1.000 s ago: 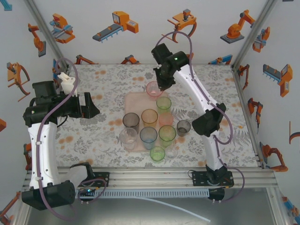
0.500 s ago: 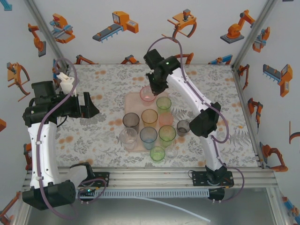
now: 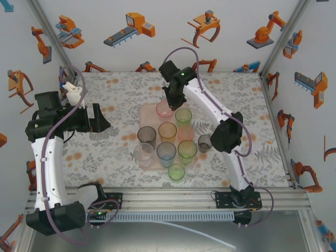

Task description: Place the glasses into the tray

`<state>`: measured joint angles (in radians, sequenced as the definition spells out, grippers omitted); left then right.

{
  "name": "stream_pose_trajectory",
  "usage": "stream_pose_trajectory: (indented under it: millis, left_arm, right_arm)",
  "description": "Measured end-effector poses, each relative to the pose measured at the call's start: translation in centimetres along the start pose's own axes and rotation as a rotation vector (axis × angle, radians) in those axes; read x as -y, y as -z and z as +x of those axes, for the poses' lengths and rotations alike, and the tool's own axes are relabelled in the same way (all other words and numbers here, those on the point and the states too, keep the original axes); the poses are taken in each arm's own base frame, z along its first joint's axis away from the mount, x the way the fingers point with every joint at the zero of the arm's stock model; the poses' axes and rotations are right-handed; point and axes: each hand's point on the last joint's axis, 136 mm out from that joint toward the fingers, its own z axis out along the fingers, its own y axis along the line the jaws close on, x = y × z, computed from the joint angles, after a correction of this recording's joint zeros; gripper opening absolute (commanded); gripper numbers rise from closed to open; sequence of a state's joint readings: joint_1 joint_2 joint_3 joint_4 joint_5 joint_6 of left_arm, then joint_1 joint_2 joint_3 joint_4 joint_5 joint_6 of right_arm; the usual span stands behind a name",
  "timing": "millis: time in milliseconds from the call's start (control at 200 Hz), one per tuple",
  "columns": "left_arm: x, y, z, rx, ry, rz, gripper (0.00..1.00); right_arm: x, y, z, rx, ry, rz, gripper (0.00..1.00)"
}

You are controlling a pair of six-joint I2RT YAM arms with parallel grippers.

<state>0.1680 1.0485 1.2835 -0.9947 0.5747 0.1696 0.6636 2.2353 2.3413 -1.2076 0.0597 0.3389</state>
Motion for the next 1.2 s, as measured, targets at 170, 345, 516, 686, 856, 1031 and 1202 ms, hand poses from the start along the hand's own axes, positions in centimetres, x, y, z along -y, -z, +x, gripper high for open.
stream_pose_trajectory:
  millis: [170, 345, 516, 686, 856, 1031, 1202]
  left_arm:
    - [-0.1, 0.0, 0.0, 0.001, 0.002, 0.000, 0.97]
    - [-0.1, 0.0, 0.0, 0.002, 0.001, 0.000, 0.97]
    - [-0.1, 0.0, -0.1, 0.003, 0.001, -0.001, 0.97]
    - [-0.1, 0.0, -0.1, 0.004, 0.001, -0.001, 0.97]
    - [-0.1, 0.0, -0.1, 0.004, 0.001, -0.001, 0.97]
    - [-0.2, 0.0, 0.0, 0.004, 0.001, -0.002, 0.97]
    - [-0.3, -0.2, 0.2, -0.001, 0.006, -0.002, 0.97]
  right_arm:
    - [0.0, -1.0, 0.4, -0.016, 0.001, 0.002, 0.00]
    - [-0.3, -2.1, 0.4, -0.025, 0.001, -0.010, 0.00]
    - [-0.3, -2.9, 0.7, -0.039, 0.002, -0.008, 0.00]
    - [-0.3, -3.2, 0.9, -0.045, 0.002, -0.006, 0.00]
    - [-0.3, -3.8, 1.2, -0.057, 0.003, -0.003, 0.00]
    - [-0.3, -4.0, 1.4, -0.062, 0.004, -0.002, 0.00]
    - [-0.3, -4.5, 1.4, -0.065, 0.004, 0.000, 0.00]
